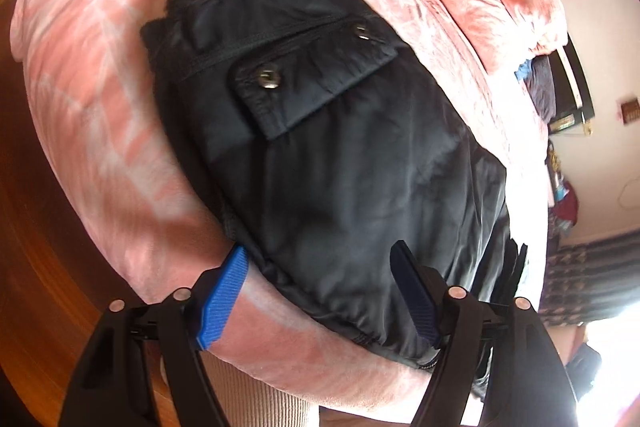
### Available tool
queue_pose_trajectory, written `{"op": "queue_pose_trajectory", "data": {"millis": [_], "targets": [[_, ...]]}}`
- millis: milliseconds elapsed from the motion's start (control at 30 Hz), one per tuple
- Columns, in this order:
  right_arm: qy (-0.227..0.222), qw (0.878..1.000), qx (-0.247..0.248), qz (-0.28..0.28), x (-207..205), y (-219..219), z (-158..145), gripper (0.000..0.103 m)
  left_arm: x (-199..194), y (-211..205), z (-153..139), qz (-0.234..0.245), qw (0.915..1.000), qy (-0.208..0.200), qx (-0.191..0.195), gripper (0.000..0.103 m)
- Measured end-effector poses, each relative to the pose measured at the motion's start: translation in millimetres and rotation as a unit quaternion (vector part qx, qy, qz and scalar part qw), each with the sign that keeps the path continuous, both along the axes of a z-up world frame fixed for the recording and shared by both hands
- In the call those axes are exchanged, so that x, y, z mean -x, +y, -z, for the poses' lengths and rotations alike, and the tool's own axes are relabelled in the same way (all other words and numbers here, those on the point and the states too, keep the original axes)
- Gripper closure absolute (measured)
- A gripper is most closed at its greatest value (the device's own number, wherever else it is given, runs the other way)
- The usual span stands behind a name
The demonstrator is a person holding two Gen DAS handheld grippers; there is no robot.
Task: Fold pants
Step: 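Grasp the folded pants edge with both tools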
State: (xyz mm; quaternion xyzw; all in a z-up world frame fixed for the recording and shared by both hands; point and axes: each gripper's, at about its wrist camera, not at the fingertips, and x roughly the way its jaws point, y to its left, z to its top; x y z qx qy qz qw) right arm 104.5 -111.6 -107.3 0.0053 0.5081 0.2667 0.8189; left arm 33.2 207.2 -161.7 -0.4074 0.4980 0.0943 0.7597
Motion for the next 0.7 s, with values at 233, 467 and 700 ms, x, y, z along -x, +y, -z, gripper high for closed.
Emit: {"op": "queue_pose_trajectory", "data": {"millis": [233,467,700], "targets": [[0.008,1.0,0.002,-0.001,-5.3,-0.5,9.6,0.055,11.1,29.2,8.3,-0.047,0.9978,-0.01,0.044,0.04],[0.009,1.0,0.004,-0.004,-9.7,1.6,14.7,0.053,7.0,30.7,24.1,-0.057,0.9912,-0.03,0.115,0.04],[0.005,1.0,0.014,-0.013,-9.5,6.0,19.0,0.047,2.6,33.9,28.0,-0.074,0.9888,-0.038,0.124,0.057]]}}
